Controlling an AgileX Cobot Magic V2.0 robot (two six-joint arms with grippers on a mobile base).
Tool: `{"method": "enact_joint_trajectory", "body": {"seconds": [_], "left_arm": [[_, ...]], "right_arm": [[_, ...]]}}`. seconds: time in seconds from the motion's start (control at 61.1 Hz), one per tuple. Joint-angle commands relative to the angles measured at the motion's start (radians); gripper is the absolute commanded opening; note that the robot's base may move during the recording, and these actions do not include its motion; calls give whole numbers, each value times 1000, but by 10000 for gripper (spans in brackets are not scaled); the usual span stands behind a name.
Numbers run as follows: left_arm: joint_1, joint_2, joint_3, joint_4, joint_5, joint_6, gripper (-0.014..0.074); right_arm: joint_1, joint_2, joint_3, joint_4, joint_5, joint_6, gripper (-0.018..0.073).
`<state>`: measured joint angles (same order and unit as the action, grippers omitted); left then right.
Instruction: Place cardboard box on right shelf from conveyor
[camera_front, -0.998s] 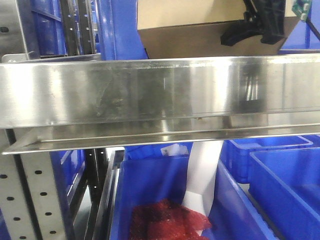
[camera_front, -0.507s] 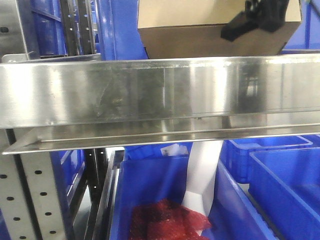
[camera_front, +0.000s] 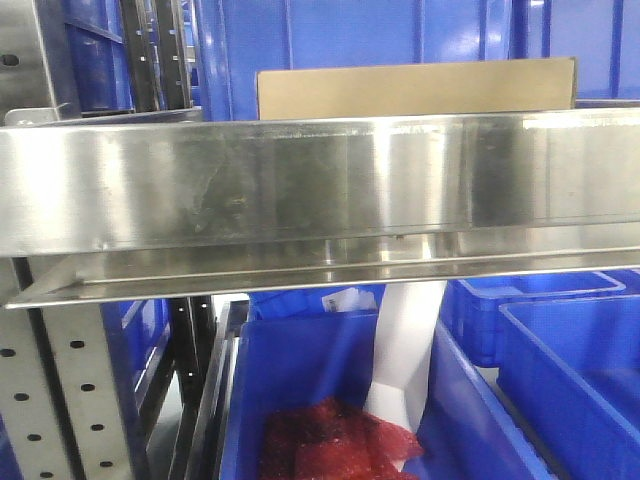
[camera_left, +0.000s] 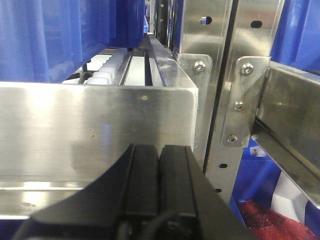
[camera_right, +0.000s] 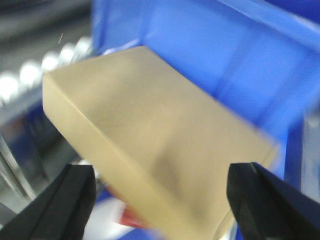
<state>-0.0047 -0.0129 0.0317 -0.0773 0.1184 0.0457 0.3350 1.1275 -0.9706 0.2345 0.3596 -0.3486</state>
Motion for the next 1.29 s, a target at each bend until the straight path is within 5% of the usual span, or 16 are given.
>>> {"method": "enact_joint_trajectory", "body": {"seconds": [0.0, 0.196, 0.54, 1.276], "left_arm": [[1, -14, 9, -6, -88, 0, -116], [1, -14, 9, -6, -88, 0, -116], [1, -14, 9, -6, -88, 0, -116], [1, -14, 9, -6, -88, 0, -116]], "right_arm": [[-6, -102, 38, -88, -121, 203, 621], [-6, -308, 181, -235, -199, 478, 563], [-6, -653, 339, -274, -190, 503, 56], [-6, -731, 371, -274, -193, 502, 59]]}}
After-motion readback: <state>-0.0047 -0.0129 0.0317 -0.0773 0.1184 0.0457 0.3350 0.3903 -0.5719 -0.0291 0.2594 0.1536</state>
